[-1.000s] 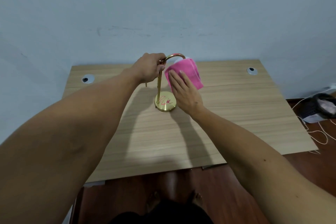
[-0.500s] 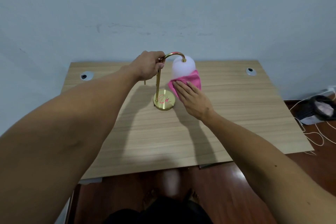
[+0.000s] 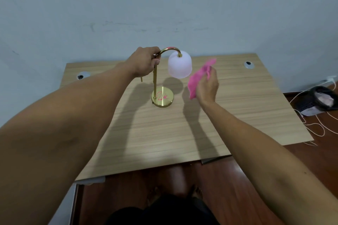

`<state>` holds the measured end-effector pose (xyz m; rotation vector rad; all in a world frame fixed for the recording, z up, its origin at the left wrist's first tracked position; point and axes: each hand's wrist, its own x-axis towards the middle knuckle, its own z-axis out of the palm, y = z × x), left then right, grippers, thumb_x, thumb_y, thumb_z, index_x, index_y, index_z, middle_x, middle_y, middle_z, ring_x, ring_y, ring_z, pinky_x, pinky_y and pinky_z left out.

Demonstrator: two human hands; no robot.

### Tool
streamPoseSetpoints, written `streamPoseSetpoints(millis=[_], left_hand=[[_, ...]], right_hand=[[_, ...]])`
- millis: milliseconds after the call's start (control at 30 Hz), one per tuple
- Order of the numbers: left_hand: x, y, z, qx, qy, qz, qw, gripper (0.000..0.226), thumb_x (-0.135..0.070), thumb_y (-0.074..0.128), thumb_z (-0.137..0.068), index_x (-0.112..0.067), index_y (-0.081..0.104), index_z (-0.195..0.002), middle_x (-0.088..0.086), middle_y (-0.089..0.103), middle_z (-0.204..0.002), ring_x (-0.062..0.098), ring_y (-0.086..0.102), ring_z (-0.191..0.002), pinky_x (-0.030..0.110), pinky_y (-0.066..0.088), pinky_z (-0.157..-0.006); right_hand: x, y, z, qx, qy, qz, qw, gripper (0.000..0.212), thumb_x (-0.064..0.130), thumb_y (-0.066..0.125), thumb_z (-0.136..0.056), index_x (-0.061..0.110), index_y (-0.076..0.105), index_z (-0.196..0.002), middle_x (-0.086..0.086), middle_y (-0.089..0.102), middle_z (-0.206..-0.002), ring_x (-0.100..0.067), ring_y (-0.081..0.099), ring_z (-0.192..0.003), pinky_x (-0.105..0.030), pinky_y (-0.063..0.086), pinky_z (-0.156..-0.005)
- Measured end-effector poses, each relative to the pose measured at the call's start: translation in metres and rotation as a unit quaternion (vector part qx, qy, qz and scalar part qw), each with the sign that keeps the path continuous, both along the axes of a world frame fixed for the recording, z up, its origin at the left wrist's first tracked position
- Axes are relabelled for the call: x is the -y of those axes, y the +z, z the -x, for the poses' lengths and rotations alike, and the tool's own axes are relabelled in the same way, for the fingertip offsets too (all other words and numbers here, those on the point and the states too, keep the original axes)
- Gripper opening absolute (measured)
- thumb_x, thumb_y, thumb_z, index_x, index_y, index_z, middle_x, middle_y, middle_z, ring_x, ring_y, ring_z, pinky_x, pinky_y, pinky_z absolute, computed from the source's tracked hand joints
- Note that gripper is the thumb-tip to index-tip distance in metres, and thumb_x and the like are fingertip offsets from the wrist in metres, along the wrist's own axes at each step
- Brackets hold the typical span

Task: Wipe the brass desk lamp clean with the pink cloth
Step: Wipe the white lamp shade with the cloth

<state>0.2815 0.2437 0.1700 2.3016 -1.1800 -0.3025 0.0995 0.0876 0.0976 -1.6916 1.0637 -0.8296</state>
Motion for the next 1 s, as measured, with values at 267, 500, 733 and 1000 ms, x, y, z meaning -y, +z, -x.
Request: streamPoseSetpoints(millis=[267, 500, 733, 1000], left_hand=[[0.000, -0.003, 0.000, 0.005, -0.009, 0.014, 1.000, 0.010, -0.012, 0.057, -0.098, -0.010, 0.065, -0.104, 0.010, 0.076, -0.099, 0.029, 0.069, -0.095, 0.040, 0.054, -0.090], [0.000, -0.007, -0.004, 0.011, -0.015, 0.017, 1.000, 0.010, -0.014, 0.057, -0.100, -0.012, 0.065, -0.106, 0.008, 0.076, -0.100, 0.022, 0.065, -0.089, 0.027, 0.043, -0.082], [0.001, -0.007, -0.001, 0.019, -0.025, 0.015, 0.999, 0.009, -0.014, 0.057, -0.100, -0.013, 0.064, -0.105, 0.010, 0.076, -0.100, 0.028, 0.069, -0.092, 0.036, 0.051, -0.085], [-0.001, -0.005, 0.000, 0.040, -0.030, 0.012, 0.999, 0.009, -0.012, 0.057, -0.098, -0.009, 0.064, -0.103, 0.012, 0.076, -0.098, 0.035, 0.069, -0.096, 0.046, 0.054, -0.091]], right_hand=[[-0.056, -0.030, -0.015, -0.242, 0.206, 0.405, 0.857, 0.067, 0.008, 0.033, -0.097, 0.006, 0.014, -0.162, -0.015, 0.007, -0.171, -0.046, 0.001, -0.156, -0.057, 0.017, -0.125], [-0.035, -0.013, -0.030, -0.332, 0.233, 0.556, 0.726, 0.075, 0.014, 0.024, -0.082, 0.002, 0.031, -0.156, -0.016, 0.031, -0.165, -0.036, 0.021, -0.155, -0.058, 0.016, -0.126], [-0.033, -0.012, -0.016, -0.323, 0.243, 0.579, 0.708, 0.065, 0.011, 0.028, -0.090, 0.001, 0.037, -0.153, -0.016, 0.034, -0.164, -0.033, 0.026, -0.154, -0.053, 0.024, -0.124], [-0.037, 0.005, -0.054, -0.353, 0.227, 0.620, 0.663, 0.057, 0.010, 0.027, -0.095, -0.012, 0.038, -0.146, -0.030, 0.045, -0.151, -0.043, 0.034, -0.147, -0.053, 0.020, -0.126]])
